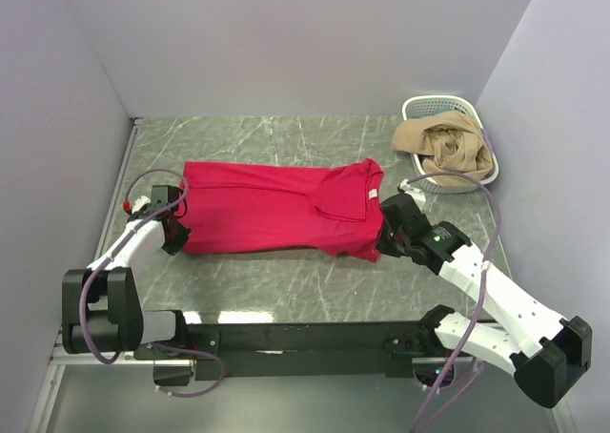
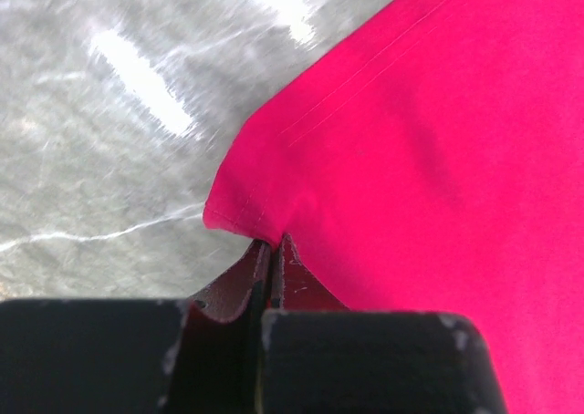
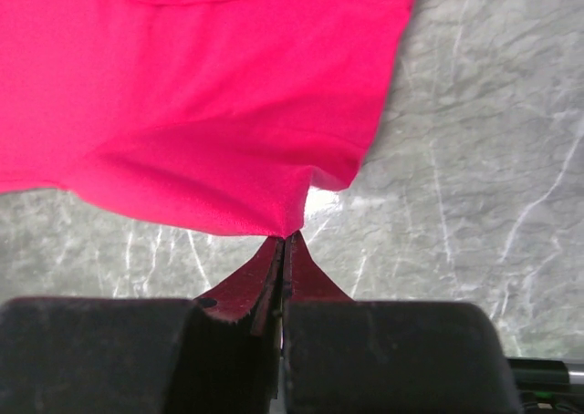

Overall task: Fold and stack the t-shirts
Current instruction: Fold the tshirt

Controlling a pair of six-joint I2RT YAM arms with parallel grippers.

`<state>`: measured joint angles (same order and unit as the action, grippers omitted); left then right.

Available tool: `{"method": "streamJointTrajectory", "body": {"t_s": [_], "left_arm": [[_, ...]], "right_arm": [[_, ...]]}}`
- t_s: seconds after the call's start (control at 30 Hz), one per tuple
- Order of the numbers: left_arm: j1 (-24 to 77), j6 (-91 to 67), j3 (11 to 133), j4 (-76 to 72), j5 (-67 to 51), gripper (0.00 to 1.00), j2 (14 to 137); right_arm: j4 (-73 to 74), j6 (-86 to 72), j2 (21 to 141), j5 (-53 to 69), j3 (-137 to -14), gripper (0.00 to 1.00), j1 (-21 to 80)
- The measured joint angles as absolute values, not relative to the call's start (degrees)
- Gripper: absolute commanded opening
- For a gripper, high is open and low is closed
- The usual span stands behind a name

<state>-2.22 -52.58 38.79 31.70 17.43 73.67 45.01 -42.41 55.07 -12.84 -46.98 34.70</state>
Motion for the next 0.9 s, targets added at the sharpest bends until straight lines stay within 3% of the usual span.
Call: {"method": "streamJointTrajectory", "body": {"t_s": [0.9], "left_arm": [[-2.1,-48.7,62.1,32.5,17.8,0.06,97.0]], "right_arm": [[36.3,-31.8,71.3,-9.5,-53.4,0.00,23.7]]}}
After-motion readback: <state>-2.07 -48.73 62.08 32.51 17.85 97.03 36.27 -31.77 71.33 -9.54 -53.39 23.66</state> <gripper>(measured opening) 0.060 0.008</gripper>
